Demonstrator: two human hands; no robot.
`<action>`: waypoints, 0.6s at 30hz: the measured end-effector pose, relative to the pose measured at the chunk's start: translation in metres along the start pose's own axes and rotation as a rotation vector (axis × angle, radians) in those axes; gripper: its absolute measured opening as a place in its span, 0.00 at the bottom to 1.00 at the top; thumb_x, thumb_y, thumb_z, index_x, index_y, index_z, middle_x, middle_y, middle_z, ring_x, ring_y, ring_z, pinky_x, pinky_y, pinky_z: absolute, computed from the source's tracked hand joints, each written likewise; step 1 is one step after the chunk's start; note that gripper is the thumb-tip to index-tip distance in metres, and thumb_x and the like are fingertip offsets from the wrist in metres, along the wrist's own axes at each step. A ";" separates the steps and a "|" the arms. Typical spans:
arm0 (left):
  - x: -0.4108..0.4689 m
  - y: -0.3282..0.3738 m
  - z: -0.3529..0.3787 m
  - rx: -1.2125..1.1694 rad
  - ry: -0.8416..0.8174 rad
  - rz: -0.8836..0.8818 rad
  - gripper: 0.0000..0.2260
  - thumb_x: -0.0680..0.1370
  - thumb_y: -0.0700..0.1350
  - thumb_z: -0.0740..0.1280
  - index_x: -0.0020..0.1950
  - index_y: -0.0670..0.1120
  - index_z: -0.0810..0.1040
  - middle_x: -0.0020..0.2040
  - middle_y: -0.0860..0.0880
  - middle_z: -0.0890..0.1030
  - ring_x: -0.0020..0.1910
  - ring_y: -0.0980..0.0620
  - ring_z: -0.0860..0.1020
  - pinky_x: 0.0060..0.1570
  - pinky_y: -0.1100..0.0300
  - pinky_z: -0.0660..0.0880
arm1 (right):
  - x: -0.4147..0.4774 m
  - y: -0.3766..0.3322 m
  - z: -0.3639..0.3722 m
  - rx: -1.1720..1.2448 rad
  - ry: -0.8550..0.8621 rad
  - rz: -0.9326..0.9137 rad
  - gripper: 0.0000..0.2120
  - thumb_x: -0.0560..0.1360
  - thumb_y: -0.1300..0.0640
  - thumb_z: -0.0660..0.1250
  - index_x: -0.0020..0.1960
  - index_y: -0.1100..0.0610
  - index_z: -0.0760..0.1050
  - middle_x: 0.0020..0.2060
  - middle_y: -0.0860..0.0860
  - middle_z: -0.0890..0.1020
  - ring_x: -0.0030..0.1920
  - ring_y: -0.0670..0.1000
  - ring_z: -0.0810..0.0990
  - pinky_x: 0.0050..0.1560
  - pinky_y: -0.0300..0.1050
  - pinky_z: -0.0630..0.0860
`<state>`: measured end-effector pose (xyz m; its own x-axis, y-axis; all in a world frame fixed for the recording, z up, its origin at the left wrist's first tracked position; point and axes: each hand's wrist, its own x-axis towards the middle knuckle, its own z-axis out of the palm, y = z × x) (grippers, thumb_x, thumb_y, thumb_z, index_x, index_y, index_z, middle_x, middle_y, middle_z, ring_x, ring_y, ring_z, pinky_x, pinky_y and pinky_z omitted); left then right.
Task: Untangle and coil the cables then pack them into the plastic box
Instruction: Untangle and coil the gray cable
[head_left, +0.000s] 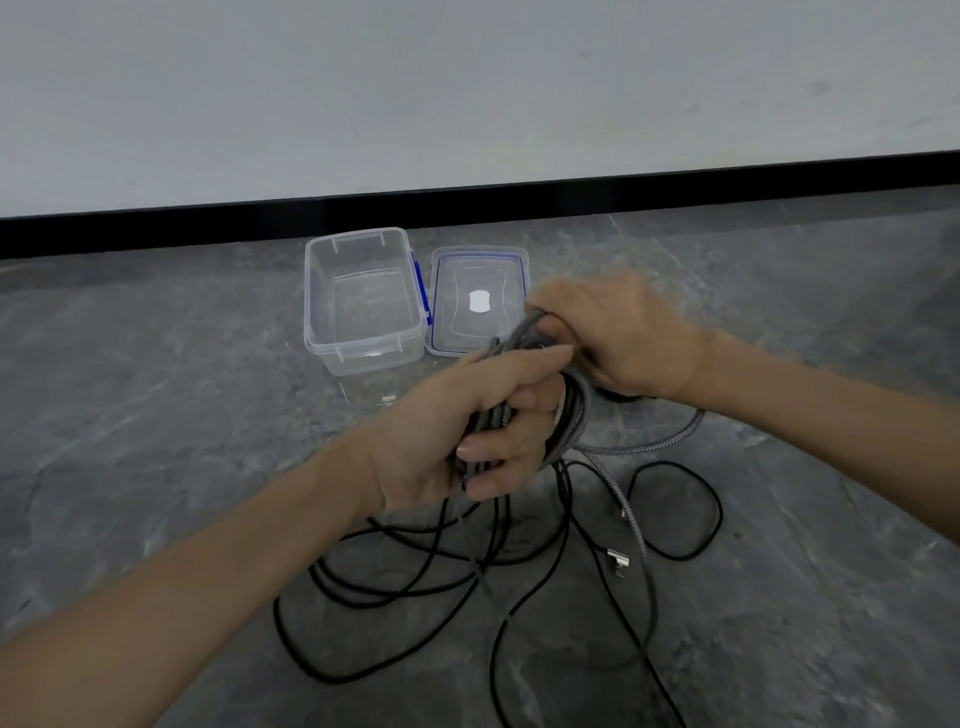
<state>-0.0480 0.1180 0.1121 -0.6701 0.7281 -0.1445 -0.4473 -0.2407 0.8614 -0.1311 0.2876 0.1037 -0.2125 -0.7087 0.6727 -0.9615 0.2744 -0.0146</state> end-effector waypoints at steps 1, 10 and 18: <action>0.000 0.000 -0.001 -0.022 -0.005 0.007 0.15 0.76 0.52 0.62 0.30 0.49 0.66 0.17 0.55 0.63 0.14 0.55 0.63 0.18 0.65 0.60 | 0.000 0.000 0.001 0.010 0.009 0.015 0.13 0.84 0.54 0.48 0.50 0.60 0.66 0.31 0.55 0.77 0.26 0.52 0.72 0.24 0.45 0.69; -0.003 0.012 -0.010 -0.265 -0.088 0.115 0.14 0.75 0.50 0.67 0.31 0.49 0.70 0.18 0.55 0.69 0.17 0.56 0.69 0.23 0.63 0.62 | -0.010 -0.008 0.011 0.077 -0.080 0.342 0.17 0.78 0.56 0.57 0.61 0.67 0.69 0.29 0.54 0.78 0.24 0.52 0.73 0.22 0.33 0.62; -0.002 0.022 -0.012 -0.415 0.026 0.260 0.15 0.77 0.48 0.60 0.31 0.48 0.66 0.18 0.53 0.67 0.16 0.56 0.66 0.23 0.64 0.61 | -0.048 -0.028 0.036 -0.001 -0.348 0.488 0.21 0.80 0.48 0.49 0.50 0.65 0.70 0.24 0.56 0.75 0.21 0.58 0.74 0.18 0.48 0.69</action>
<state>-0.0642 0.1034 0.1257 -0.8030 0.5950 0.0330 -0.4579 -0.6515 0.6049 -0.1006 0.2906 0.0448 -0.6745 -0.6715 0.3068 -0.7381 0.6223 -0.2607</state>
